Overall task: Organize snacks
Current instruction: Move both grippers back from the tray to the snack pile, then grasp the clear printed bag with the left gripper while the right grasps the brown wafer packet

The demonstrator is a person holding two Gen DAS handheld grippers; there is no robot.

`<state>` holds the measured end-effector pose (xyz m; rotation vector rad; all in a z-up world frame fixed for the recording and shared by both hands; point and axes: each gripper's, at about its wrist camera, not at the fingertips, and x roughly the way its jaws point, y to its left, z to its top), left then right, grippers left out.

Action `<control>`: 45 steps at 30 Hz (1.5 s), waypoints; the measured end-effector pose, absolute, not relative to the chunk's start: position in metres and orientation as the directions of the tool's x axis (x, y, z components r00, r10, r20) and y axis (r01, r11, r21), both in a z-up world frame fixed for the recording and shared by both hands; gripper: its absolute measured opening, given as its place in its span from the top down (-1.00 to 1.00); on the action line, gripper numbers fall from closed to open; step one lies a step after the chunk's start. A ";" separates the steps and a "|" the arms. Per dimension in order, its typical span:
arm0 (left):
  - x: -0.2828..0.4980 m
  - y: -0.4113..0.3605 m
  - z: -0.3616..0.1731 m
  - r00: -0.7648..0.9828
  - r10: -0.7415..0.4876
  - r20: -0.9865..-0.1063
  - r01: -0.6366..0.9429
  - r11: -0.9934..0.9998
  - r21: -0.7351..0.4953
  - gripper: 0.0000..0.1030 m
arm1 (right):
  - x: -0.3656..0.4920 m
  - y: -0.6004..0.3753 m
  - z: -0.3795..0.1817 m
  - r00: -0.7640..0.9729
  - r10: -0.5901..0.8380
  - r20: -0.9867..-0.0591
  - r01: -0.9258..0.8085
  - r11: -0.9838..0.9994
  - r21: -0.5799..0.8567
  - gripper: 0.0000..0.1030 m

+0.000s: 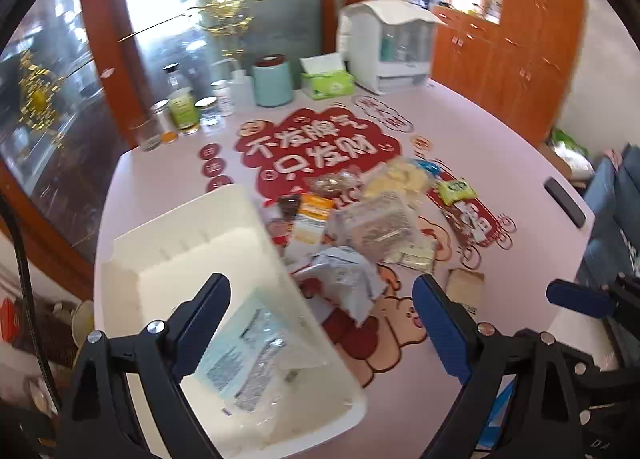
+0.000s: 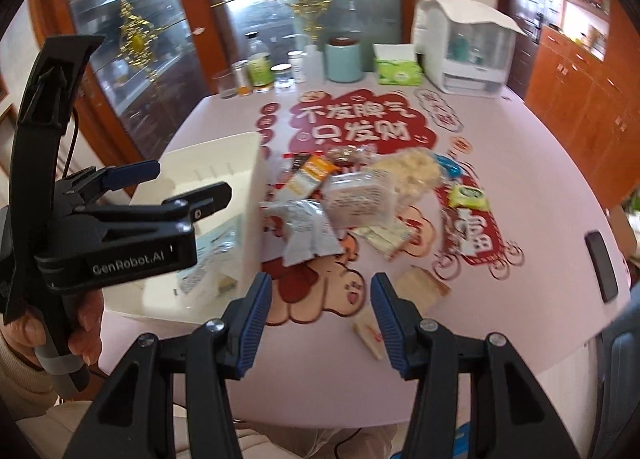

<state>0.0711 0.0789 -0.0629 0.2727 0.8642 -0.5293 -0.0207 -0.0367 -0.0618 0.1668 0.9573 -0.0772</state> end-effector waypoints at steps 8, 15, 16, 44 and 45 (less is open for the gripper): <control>0.073 0.027 -0.083 0.468 -0.312 -0.827 0.628 0.776 0.063 -0.79 | -0.031 -0.081 -0.070 0.557 0.002 -0.831 0.221 0.963 0.151 -0.01; 0.092 -0.019 -0.116 0.427 -0.229 -0.875 0.664 0.736 0.132 -0.79 | -0.026 -0.139 -0.087 0.539 0.001 -0.842 0.306 0.931 0.197 -0.01; 0.097 -0.026 -0.122 0.410 -0.213 -0.887 0.670 0.730 0.134 -0.79 | -0.023 -0.150 -0.093 0.530 -0.003 -0.848 0.319 0.927 0.196 -0.01; 0.197 -0.125 -0.238 0.163 0.127 -0.978 0.881 0.427 0.202 -0.79 | 0.112 -0.252 -0.238 0.297 0.029 -0.954 0.293 0.949 0.120 0.00; 0.199 -0.126 -0.241 0.163 0.131 -0.978 0.884 0.422 0.204 -0.79 | 0.114 -0.251 -0.242 0.289 0.032 -0.957 0.291 0.949 0.120 0.00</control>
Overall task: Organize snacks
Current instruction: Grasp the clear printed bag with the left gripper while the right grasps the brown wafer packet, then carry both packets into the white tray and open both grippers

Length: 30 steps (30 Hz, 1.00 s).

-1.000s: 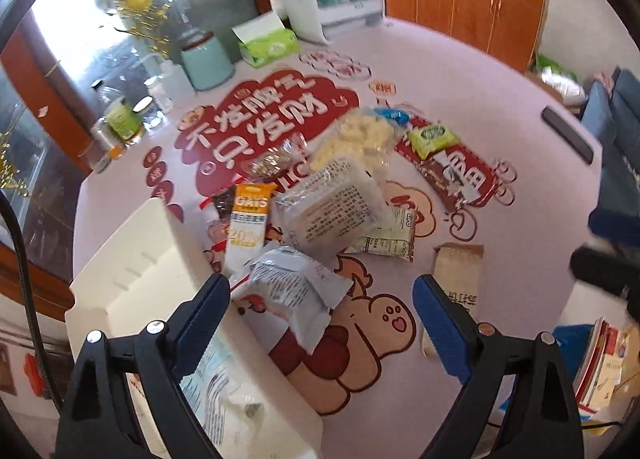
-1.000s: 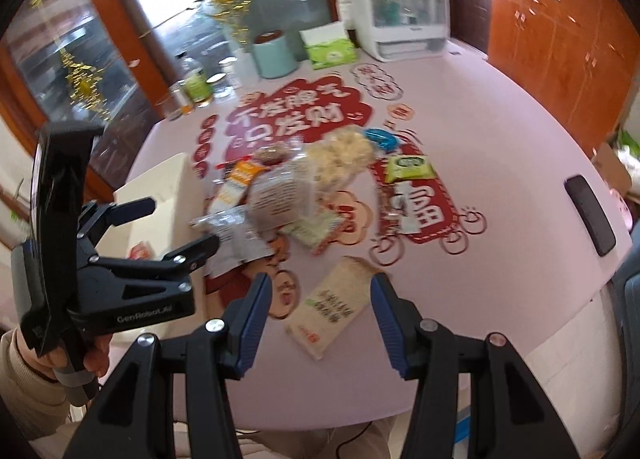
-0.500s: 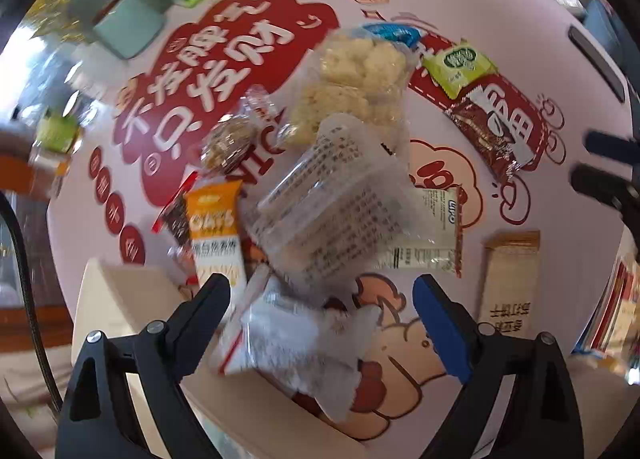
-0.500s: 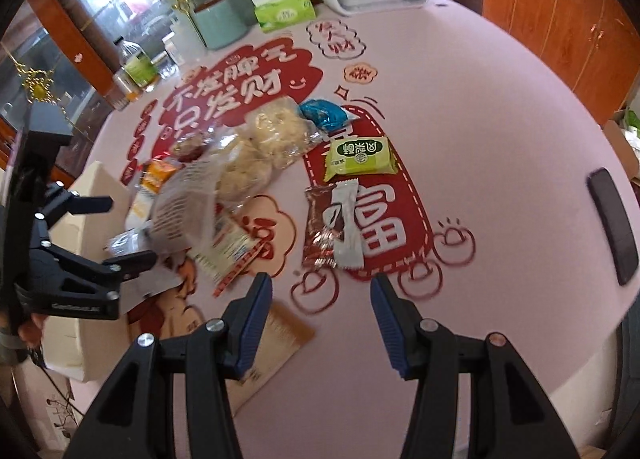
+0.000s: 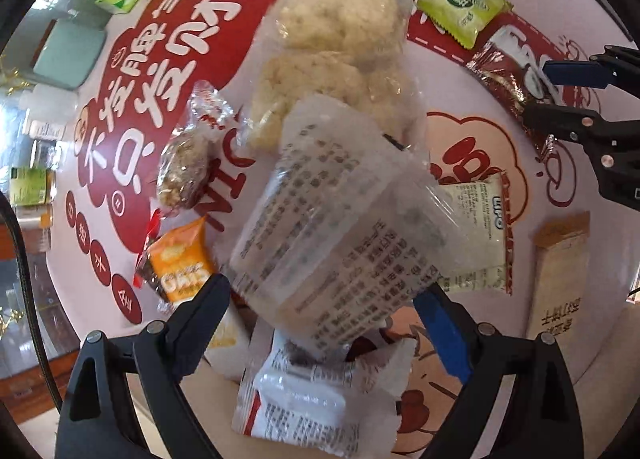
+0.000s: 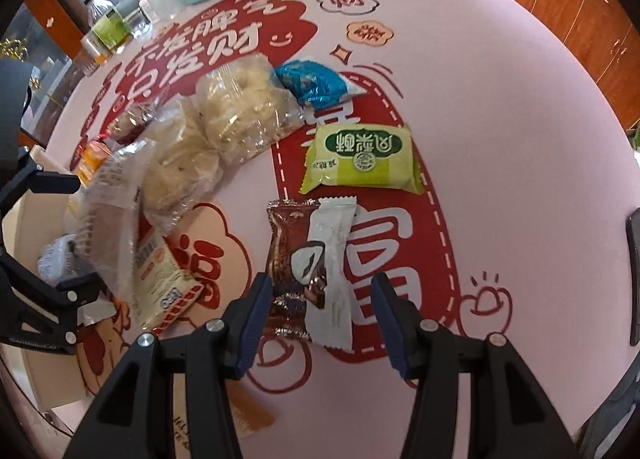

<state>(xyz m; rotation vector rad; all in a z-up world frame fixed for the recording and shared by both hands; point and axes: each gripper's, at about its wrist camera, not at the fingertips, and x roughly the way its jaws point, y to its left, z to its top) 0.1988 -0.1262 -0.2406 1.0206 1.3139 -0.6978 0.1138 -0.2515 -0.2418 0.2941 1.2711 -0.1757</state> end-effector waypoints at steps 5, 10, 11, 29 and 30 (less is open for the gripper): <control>0.209 -0.132 -0.248 0.167 0.134 -0.977 0.878 0.431 0.209 -0.91 | 0.118 -0.243 -0.245 0.295 0.007 -0.955 0.259 0.962 0.088 -0.04; 0.222 -0.132 -0.250 0.134 0.100 -0.986 0.866 0.471 0.166 -0.94 | 0.120 -0.233 -0.247 0.304 -0.049 -0.952 0.227 0.974 0.022 -0.03; 0.224 -0.132 -0.250 0.128 0.091 -0.988 0.862 0.482 0.156 -0.94 | 0.120 -0.232 -0.247 0.306 -0.058 -0.950 0.225 0.974 0.013 -0.02; 0.214 -0.106 -0.230 0.101 -0.095 -0.990 0.785 0.619 0.021 -0.19 | 0.101 -0.227 -0.241 0.335 -0.041 -0.941 0.247 0.968 0.046 0.50; 0.211 -0.104 -0.227 0.105 -0.100 -0.989 0.779 0.627 0.020 -0.18 | 0.098 -0.226 -0.239 0.339 -0.041 -0.940 0.249 0.967 0.048 0.50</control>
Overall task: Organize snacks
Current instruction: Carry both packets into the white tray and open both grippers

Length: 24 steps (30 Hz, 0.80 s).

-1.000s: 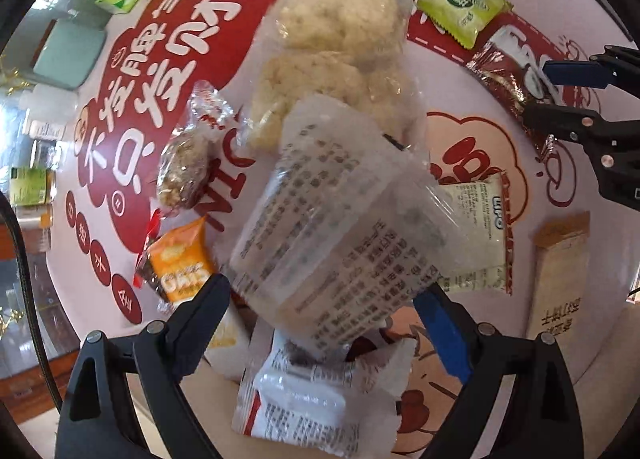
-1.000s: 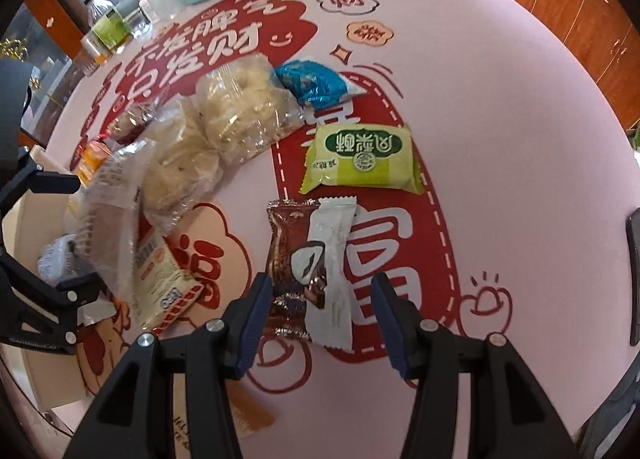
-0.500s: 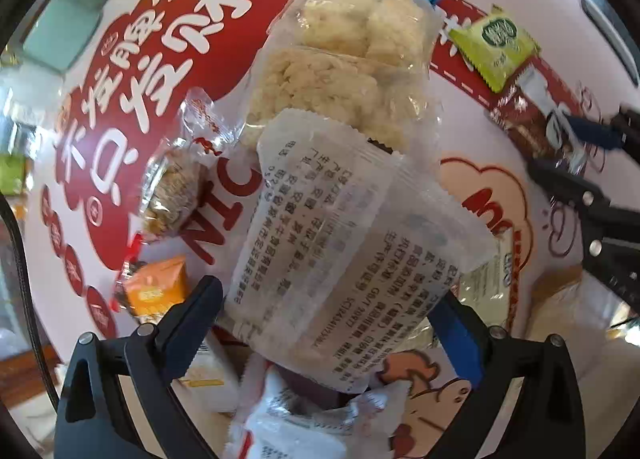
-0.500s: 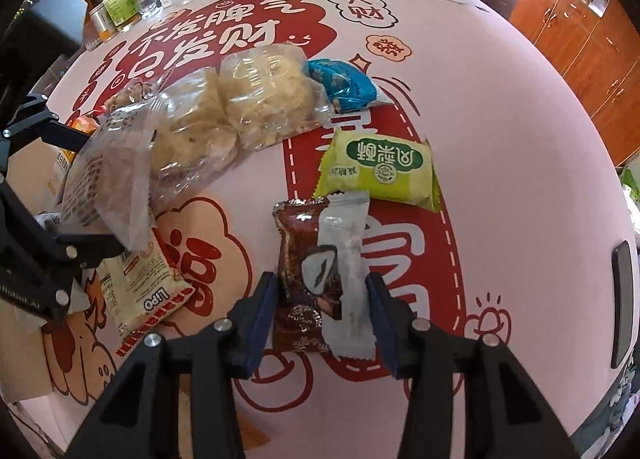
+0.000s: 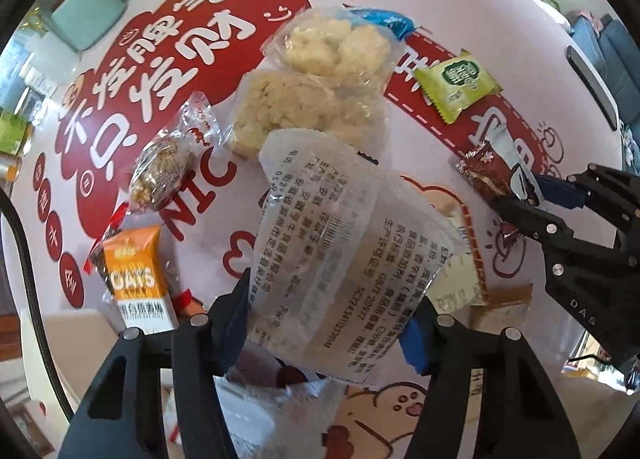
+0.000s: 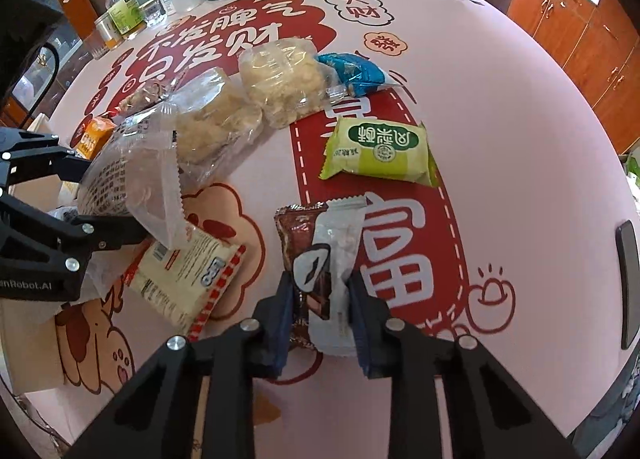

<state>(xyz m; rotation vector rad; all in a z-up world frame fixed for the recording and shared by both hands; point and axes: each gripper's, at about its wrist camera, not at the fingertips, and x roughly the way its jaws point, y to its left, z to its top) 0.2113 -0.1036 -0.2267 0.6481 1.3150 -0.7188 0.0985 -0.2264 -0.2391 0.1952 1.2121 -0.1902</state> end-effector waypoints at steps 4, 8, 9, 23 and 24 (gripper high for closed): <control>0.197 -0.091 -0.204 0.125 -0.149 -0.981 0.745 0.667 -0.006 -0.18 | 0.088 -0.225 -0.228 0.359 -0.045 -0.932 0.254 0.966 0.052 0.51; 0.172 -0.082 -0.174 0.166 -0.200 -0.966 0.701 0.713 -0.027 -0.18 | 0.078 -0.221 -0.209 0.392 -0.050 -0.918 0.253 0.966 0.055 0.51; 0.166 -0.077 -0.164 0.176 -0.220 -0.959 0.688 0.725 -0.040 -0.18 | 0.075 -0.219 -0.203 0.403 -0.050 -0.914 0.251 0.966 0.058 0.52; 0.104 0.048 -0.068 0.444 -0.236 -0.864 0.438 0.899 -0.020 -0.19 | 0.063 -0.126 -0.101 0.550 0.068 -0.832 0.069 0.990 0.126 0.51; 0.101 0.064 -0.064 0.468 -0.216 -0.857 0.399 0.917 -0.013 -0.19 | 0.064 -0.116 -0.096 0.558 0.075 -0.827 0.046 0.992 0.121 0.51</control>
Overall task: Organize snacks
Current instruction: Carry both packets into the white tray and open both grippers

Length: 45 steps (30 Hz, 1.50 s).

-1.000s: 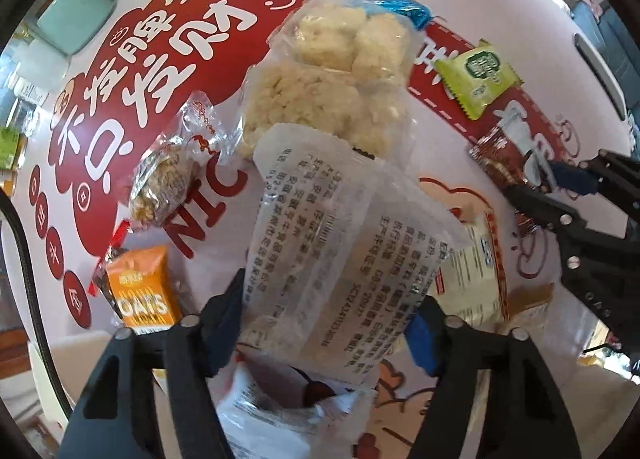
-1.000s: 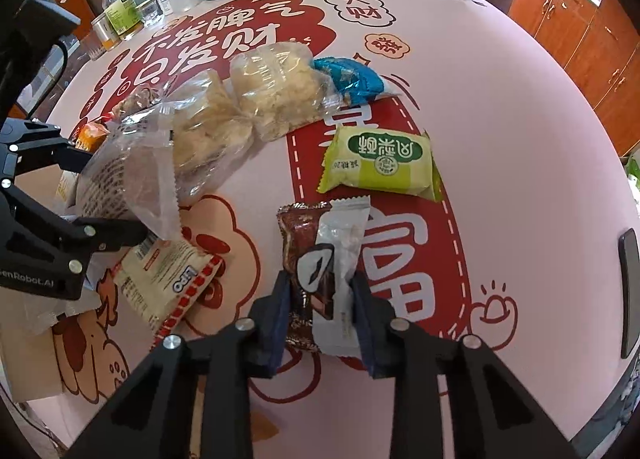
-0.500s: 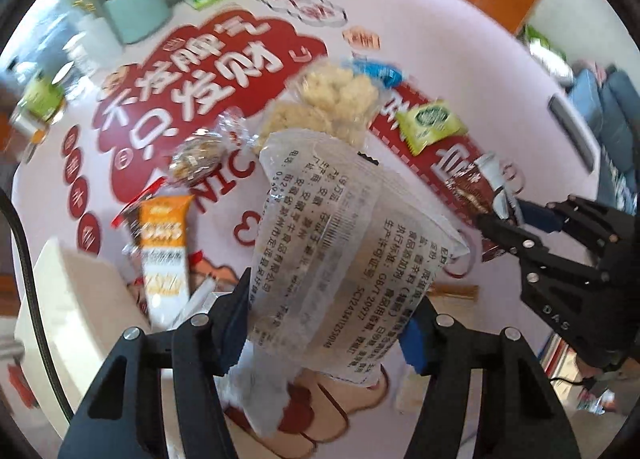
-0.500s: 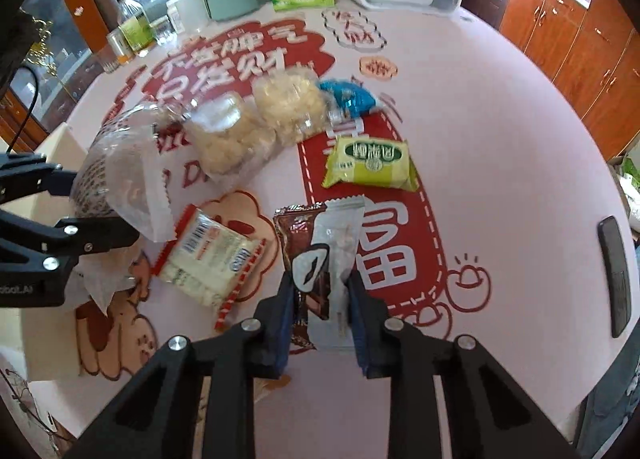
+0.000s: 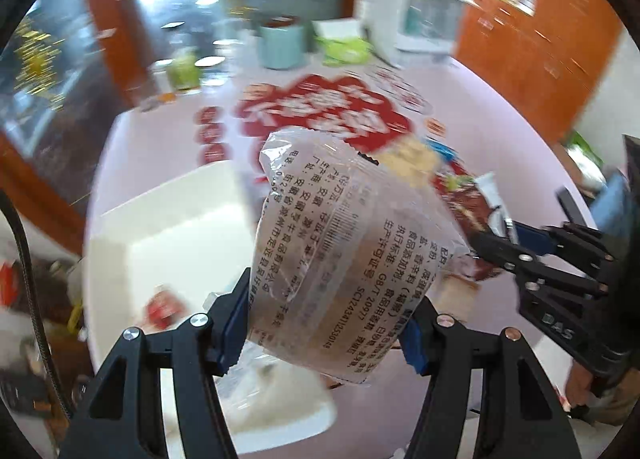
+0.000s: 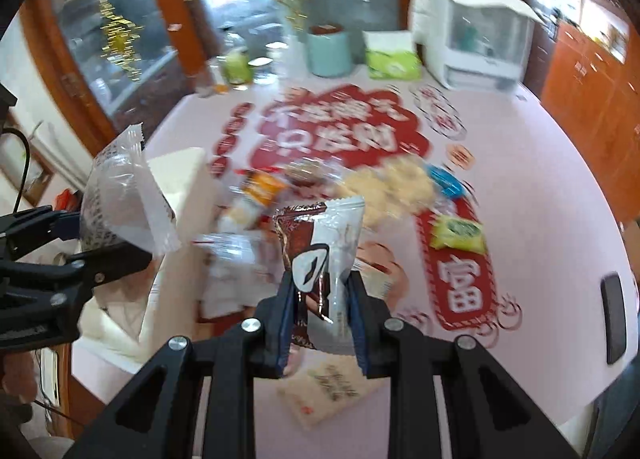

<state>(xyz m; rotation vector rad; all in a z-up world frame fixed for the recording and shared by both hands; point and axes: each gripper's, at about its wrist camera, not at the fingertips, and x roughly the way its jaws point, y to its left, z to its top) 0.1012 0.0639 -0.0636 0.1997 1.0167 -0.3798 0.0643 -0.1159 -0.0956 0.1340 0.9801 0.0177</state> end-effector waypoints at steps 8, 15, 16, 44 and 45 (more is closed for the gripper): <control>0.094 0.141 -0.055 0.566 -0.084 -0.820 0.214 0.976 0.048 -0.20 | 0.072 -0.044 -0.060 0.593 0.159 -0.789 -0.125 0.987 0.106 0.51; 0.094 0.194 -0.058 0.587 0.001 -0.810 0.088 0.994 0.065 -0.20 | 0.075 0.006 -0.044 0.600 0.209 -0.772 -0.216 0.972 0.096 0.51; 0.094 0.198 -0.059 0.593 0.017 -0.805 0.075 0.994 0.077 -0.21 | 0.076 0.011 -0.042 0.599 0.216 -0.771 -0.222 0.970 0.099 0.51; 0.097 0.244 -0.086 0.562 0.028 -0.827 0.053 0.996 0.070 -0.90 | 0.081 0.103 -0.074 0.504 0.205 -0.839 -0.308 0.950 0.048 0.07; 0.097 0.243 -0.087 0.563 0.028 -0.826 0.056 0.996 0.072 -0.90 | 0.080 0.102 -0.075 0.502 0.207 -0.840 -0.305 0.951 0.052 0.07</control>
